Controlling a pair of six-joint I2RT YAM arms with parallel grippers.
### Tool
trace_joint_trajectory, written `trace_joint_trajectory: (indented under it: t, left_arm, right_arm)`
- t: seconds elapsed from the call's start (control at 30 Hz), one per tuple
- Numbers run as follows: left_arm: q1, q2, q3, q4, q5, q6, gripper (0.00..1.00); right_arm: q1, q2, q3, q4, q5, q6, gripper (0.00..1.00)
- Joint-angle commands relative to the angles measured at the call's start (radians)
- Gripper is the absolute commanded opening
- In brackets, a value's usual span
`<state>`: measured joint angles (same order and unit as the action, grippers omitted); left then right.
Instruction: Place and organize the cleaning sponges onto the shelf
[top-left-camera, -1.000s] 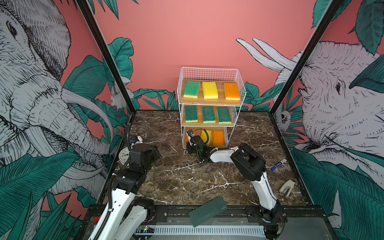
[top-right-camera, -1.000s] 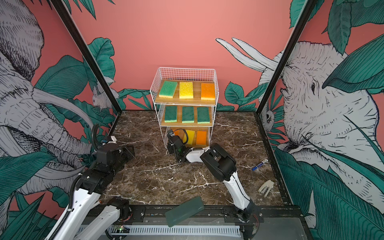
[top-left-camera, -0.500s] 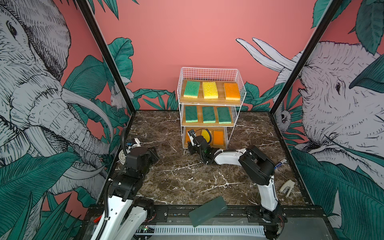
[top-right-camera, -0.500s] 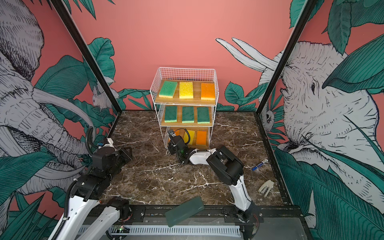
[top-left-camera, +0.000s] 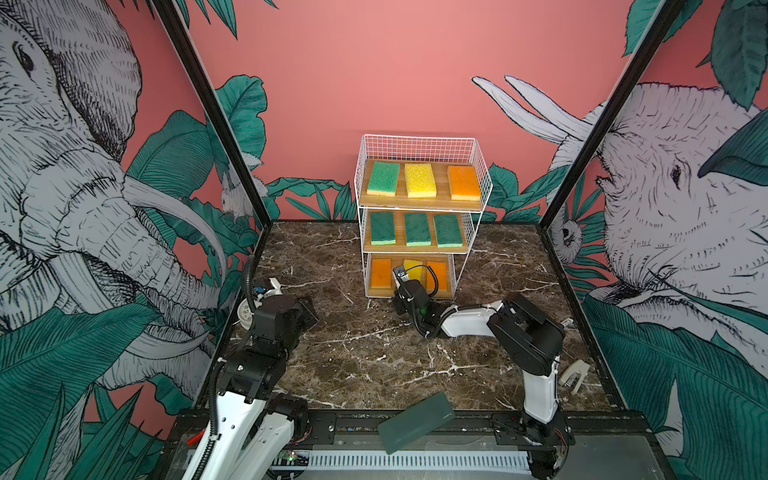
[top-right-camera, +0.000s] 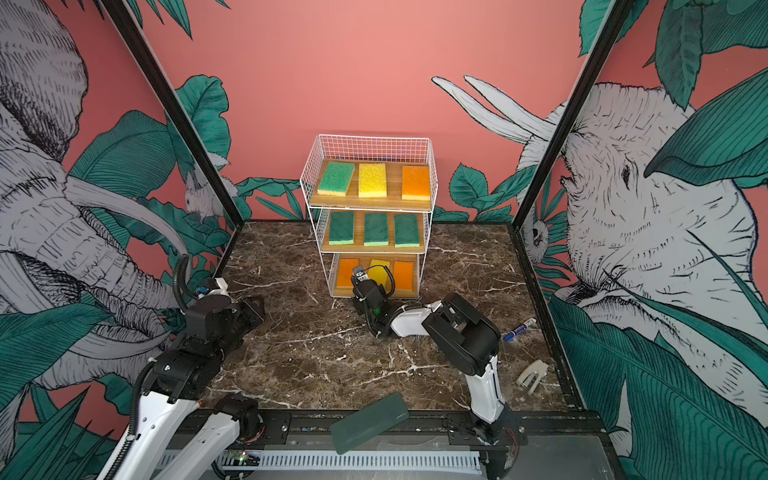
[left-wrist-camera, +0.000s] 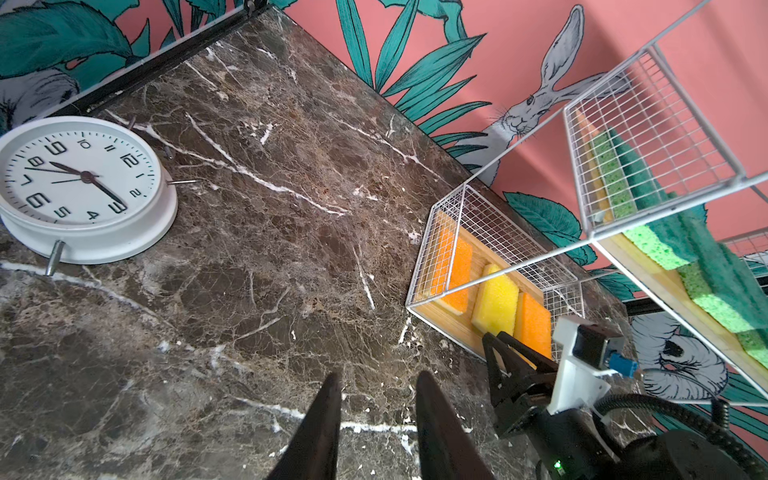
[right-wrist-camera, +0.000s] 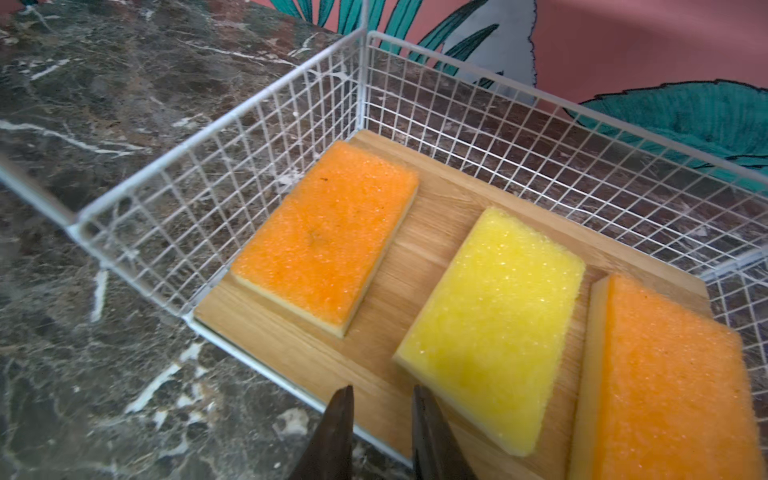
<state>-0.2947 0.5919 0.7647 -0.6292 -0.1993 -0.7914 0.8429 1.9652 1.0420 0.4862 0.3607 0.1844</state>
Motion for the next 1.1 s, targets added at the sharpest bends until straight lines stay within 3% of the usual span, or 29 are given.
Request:
trace_joint_trajectory:
  t: [0.0, 1.07]
  left_arm:
    - [0.005, -0.002, -0.009, 0.004, -0.006, 0.001, 0.33]
    - [0.005, -0.003, -0.012, -0.004, -0.023, 0.011, 0.32]
  right_arm:
    - [-0.028, -0.037, 0.003, 0.028, 0.027, 0.006, 0.27]
    - [-0.087, 0.101, 0.135, -0.103, 0.010, 0.048, 0.30]
